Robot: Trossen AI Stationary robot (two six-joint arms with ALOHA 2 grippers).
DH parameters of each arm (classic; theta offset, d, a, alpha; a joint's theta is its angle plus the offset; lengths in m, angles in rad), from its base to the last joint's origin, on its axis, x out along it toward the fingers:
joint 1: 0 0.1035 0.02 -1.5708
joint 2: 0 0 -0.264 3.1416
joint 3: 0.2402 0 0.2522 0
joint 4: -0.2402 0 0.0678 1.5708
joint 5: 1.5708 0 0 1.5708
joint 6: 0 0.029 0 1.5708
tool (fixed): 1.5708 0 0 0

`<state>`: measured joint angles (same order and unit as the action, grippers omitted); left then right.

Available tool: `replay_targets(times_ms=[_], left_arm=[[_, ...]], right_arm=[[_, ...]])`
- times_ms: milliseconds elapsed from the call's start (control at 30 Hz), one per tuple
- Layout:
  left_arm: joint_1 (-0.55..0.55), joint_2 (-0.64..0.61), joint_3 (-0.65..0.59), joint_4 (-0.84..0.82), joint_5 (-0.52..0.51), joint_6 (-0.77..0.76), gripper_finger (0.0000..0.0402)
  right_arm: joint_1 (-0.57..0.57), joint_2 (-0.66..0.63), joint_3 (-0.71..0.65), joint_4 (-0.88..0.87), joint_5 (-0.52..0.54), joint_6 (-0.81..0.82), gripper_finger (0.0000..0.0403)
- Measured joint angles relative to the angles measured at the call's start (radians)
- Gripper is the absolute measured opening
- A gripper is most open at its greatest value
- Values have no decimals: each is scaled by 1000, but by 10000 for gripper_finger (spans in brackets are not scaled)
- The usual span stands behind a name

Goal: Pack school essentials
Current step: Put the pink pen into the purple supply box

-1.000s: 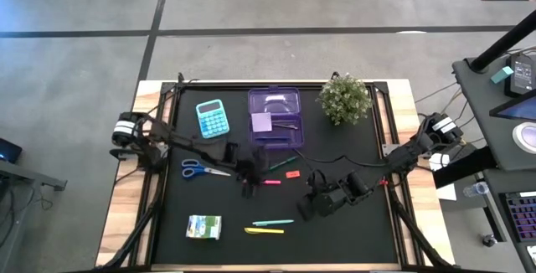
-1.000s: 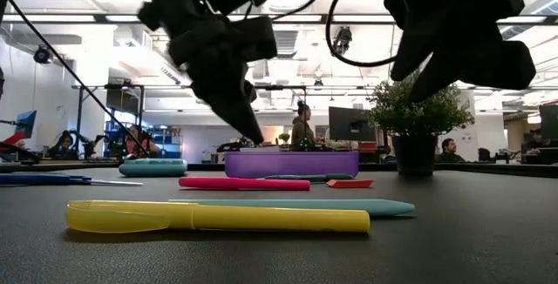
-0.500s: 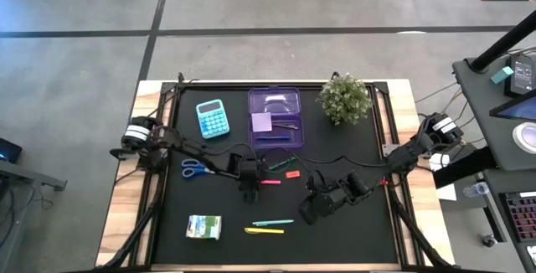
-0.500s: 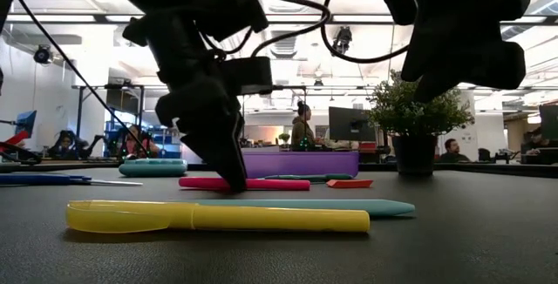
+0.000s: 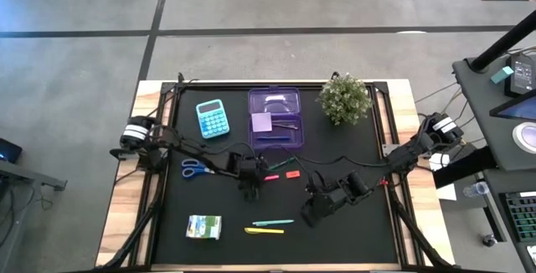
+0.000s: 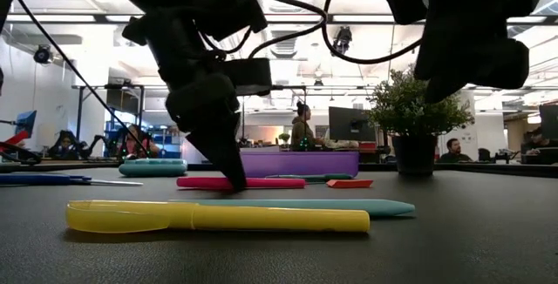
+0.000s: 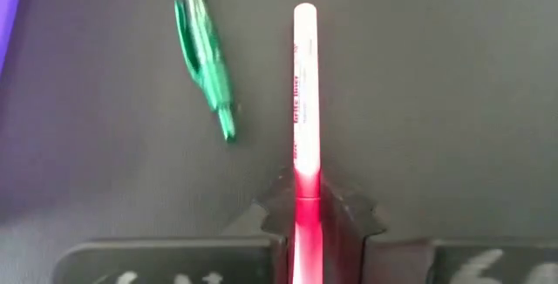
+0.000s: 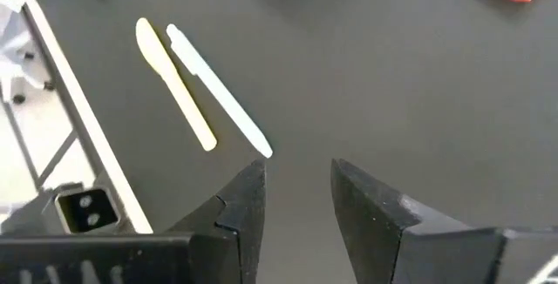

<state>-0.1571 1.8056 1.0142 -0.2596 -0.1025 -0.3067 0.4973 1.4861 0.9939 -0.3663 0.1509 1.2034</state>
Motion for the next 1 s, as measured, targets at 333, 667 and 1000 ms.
replay_targets(times_ms=[333,667,1000], left_arm=[[16,-139,48,26,-69,47,13],[224,-138,55,111,-109,239,12],[369,3,54,124,64,348,12]], right_arm=[[0,-32,0,-2,-24,-81,121],[-36,-52,0,-2,65,-231,121],[-115,-50,0,2,258,-514,121]])
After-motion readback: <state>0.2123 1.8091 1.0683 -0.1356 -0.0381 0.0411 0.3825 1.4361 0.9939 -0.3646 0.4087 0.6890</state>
